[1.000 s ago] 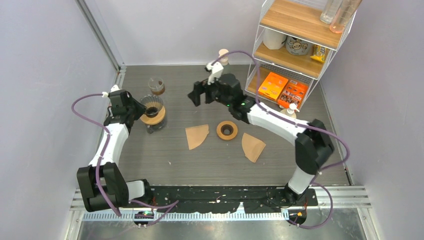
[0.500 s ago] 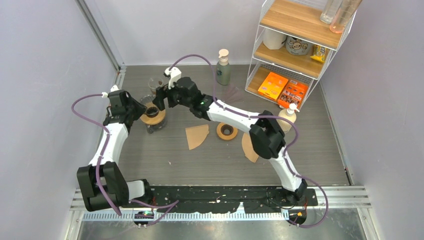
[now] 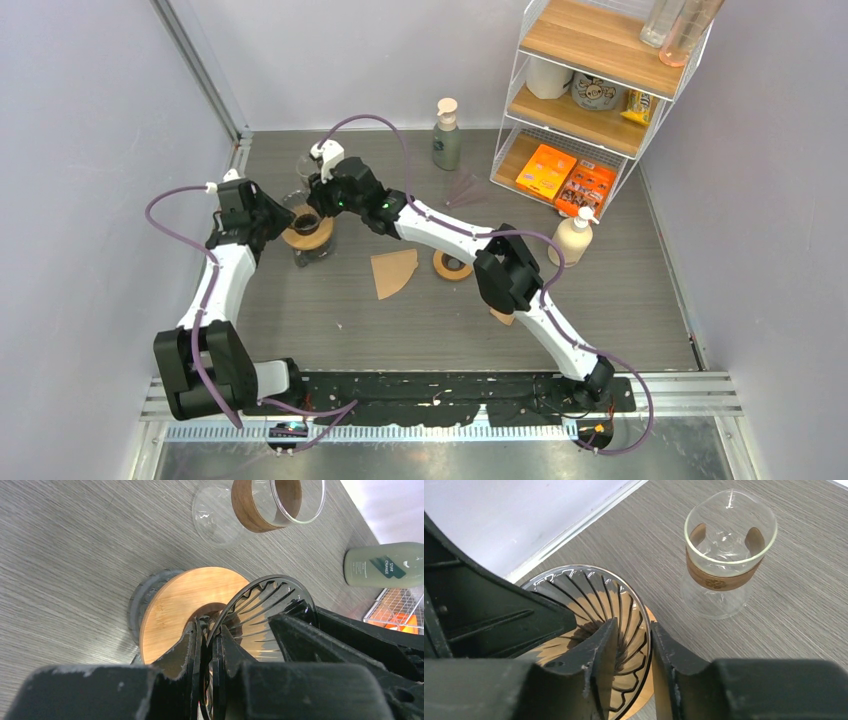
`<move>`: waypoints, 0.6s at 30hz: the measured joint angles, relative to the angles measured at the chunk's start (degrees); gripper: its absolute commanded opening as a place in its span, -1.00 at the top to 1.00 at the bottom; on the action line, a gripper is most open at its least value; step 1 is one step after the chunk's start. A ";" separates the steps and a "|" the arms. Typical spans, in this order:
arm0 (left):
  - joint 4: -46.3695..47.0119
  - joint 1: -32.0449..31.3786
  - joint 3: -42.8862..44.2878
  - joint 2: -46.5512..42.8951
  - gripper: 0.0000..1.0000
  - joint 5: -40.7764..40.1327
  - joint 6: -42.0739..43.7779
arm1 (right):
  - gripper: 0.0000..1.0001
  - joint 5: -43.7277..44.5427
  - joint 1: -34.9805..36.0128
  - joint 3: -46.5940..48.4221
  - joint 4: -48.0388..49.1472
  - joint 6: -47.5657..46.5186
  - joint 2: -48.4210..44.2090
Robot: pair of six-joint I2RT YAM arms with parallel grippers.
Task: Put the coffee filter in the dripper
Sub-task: Place the coffee dripper in the dripper holder.
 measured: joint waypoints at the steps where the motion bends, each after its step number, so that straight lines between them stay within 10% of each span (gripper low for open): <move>1: -0.37 0.04 0.28 0.20 1.00 0.13 0.04 | 0.46 0.17 -0.07 0.00 0.11 0.13 0.02; 18: -4.00 0.00 3.34 2.34 1.00 0.52 1.77 | 0.89 0.68 -0.57 -0.24 0.07 1.99 0.22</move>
